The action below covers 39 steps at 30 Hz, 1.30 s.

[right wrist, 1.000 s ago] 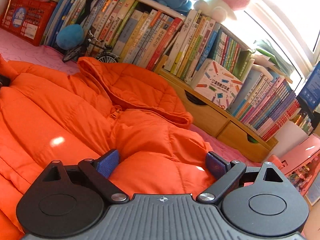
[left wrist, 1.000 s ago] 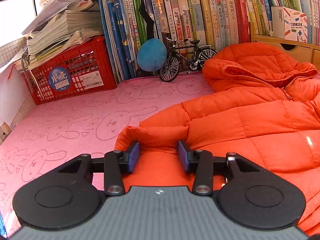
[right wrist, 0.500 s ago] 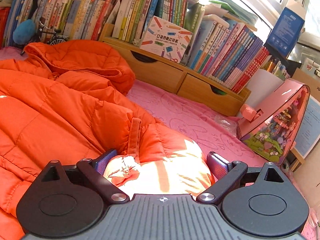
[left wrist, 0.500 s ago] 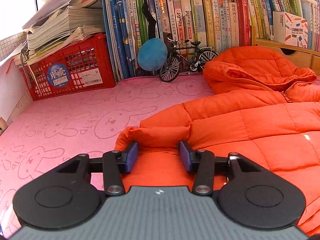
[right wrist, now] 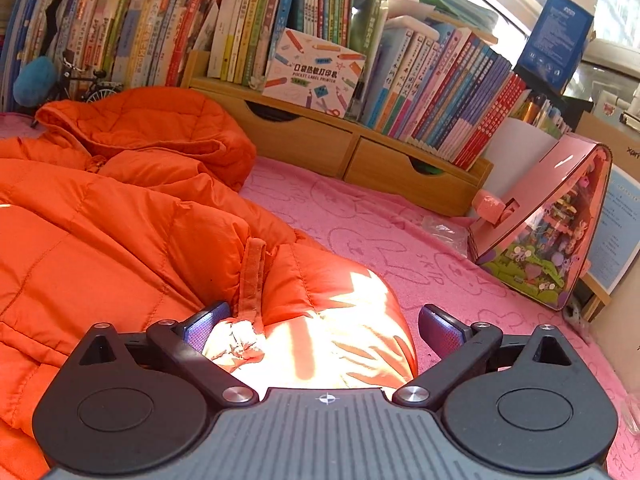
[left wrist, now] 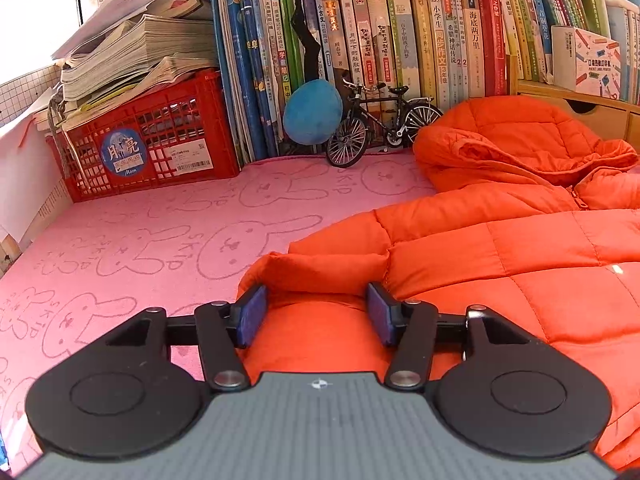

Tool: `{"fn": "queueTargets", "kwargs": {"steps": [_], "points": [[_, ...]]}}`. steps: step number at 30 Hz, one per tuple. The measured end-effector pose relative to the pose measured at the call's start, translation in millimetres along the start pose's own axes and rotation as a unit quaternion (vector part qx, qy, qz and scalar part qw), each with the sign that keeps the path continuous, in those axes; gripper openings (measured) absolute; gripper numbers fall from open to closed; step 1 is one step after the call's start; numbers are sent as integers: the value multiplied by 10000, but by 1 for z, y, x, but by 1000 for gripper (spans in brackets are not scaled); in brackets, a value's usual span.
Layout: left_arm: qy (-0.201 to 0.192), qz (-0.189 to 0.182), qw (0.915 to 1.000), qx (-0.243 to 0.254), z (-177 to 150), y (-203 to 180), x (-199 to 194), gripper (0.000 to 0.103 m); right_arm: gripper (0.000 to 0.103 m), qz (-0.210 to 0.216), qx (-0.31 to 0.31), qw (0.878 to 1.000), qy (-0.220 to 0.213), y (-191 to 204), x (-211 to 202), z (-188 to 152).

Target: Fold clothes

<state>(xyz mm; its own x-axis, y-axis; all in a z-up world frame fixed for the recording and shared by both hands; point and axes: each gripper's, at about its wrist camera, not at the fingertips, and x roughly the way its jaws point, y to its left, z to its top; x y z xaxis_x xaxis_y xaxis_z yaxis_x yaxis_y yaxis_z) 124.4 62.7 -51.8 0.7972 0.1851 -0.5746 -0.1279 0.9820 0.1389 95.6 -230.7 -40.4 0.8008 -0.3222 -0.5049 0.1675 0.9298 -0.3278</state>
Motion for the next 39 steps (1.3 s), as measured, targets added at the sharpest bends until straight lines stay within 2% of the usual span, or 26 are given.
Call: {"fn": "queueTargets", "kwargs": {"steps": [3,6,8,12,18,19,20,22,24,27,30,31,34,39], "points": [[-166,-44,9993,335,-3,6,-19,55,99,160,-96,9998,11,-4,-18,-3],[-382,3,9976,574,-7,15,-41,56,100,146,-197,9997,97,-12,-19,-9],[-442,-19,9980,454,-9,27,-54,56,99,366,155,9991,172,-25,-24,-9],[-456,-269,9985,164,-11,44,-66,57,98,1193,861,9891,57,-54,-51,-16],[-523,-632,9966,13,-16,47,-84,57,98,1293,1315,9828,40,-84,-65,-31],[-544,-718,9959,35,-18,46,-89,57,91,1277,1361,9824,120,-87,-65,-34],[-561,-799,9952,105,-22,46,-94,58,70,1306,1335,9821,253,-87,-64,-37],[-607,-953,9929,365,-33,46,-106,63,45,1343,1282,9812,520,-87,-64,-45],[-635,-1011,9899,768,-47,42,-112,65,45,1420,1178,9808,636,-85,-67,-58],[-508,-639,9882,1295,-59,31,-103,67,45,1435,992,9825,660,-78,-63,-70],[-218,-311,9918,1221,-62,30,-84,69,45,1459,1064,9814,644,-75,-55,-69],[-199,-315,9932,1101,-62,33,-80,71,45,1452,1026,9822,609,-73,-52,-67],[-256,-180,9936,1082,-60,34,-73,74,45,1434,904,9843,484,-66,-39,-63],[-351,210,9890,1424,-58,25,-66,78,45,1317,906,9862,430,-58,-9,-47]]}}
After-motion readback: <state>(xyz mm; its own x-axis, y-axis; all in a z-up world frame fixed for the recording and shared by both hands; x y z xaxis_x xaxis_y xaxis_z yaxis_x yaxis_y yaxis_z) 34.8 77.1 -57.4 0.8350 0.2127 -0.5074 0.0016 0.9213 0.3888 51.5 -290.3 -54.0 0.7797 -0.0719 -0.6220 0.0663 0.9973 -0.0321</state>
